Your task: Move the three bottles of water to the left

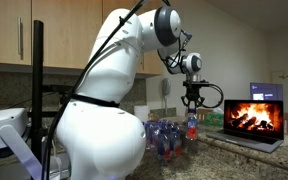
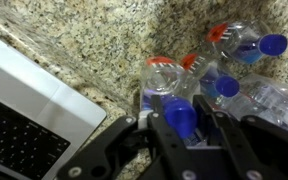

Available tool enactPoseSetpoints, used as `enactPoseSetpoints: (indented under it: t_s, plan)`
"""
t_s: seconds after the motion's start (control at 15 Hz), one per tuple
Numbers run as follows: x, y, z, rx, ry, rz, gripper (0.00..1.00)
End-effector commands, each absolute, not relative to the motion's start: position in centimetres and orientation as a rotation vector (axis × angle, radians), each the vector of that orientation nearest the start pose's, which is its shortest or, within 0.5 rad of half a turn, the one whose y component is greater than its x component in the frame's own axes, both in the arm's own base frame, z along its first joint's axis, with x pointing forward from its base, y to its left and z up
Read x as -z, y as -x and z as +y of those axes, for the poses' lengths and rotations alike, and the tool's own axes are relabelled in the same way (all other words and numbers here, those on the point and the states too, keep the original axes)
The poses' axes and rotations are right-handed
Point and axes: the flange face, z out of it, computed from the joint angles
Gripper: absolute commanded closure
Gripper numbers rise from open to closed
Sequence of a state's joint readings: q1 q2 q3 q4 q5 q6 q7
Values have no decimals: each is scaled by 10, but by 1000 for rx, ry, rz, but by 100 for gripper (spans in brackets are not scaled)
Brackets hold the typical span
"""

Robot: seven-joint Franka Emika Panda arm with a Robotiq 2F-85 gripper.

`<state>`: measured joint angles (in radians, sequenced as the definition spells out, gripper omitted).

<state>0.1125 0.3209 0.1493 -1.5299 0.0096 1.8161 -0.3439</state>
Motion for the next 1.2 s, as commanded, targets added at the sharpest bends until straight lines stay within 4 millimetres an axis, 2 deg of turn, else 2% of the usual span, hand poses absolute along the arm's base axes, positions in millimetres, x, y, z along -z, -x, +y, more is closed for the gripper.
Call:
enactPoseSetpoints:
  t_s: [0.0,0.13,0.27,0.47,0.73,0.93,1.13]
  plan:
    - [-504,-635,169,16,3105,-1022,85]
    - [-515,-641,181,11,3168,-1170,84]
    - [-519,-642,196,-33,3156,-1345,84]
    - [-517,-647,220,-86,3047,-1586,84]
    - [-504,-664,238,-92,2798,-1851,84]
    - [-483,-675,244,-139,2612,-2002,84]
    - [-462,-675,252,-238,2437,-2111,84]
